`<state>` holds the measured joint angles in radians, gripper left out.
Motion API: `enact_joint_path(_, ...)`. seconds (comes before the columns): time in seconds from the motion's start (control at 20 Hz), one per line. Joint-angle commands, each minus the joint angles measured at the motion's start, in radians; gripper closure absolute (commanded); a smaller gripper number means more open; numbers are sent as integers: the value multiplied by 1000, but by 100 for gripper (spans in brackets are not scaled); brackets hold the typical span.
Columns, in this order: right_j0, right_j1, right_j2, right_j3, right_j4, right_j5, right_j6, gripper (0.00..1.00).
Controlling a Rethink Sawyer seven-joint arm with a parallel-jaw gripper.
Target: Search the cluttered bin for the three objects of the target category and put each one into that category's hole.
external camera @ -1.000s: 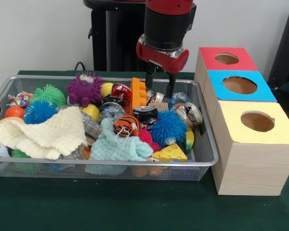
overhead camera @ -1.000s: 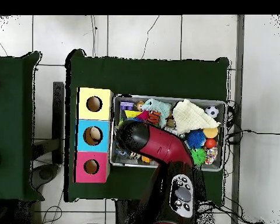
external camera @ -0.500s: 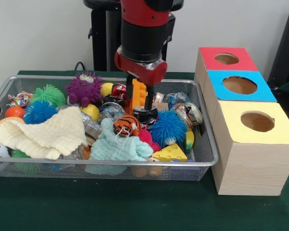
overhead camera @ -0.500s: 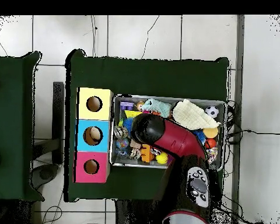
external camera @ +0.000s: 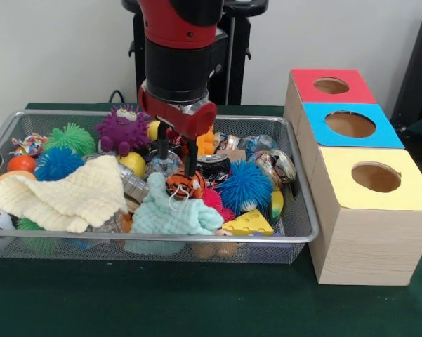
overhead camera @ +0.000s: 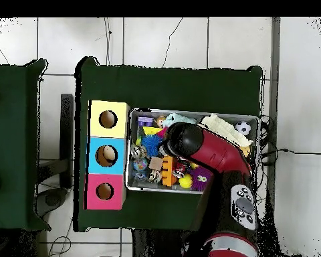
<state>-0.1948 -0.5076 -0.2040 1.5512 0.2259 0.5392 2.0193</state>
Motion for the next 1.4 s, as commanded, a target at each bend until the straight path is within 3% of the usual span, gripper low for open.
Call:
enact_joint_path(0.05,-22,39,142,36,-49,-63,10,0)
enact_joint_path(0.55,-22,44,180,122,-42,-158,62,0)
enact_joint_path(0.75,-25,60,192,121,-51,-190,56,0)
enact_joint_path(1.15,-36,44,157,38,-129,-43,-51,0)
enact_joint_path(1.4,-73,18,176,55,-173,-38,-77,0)
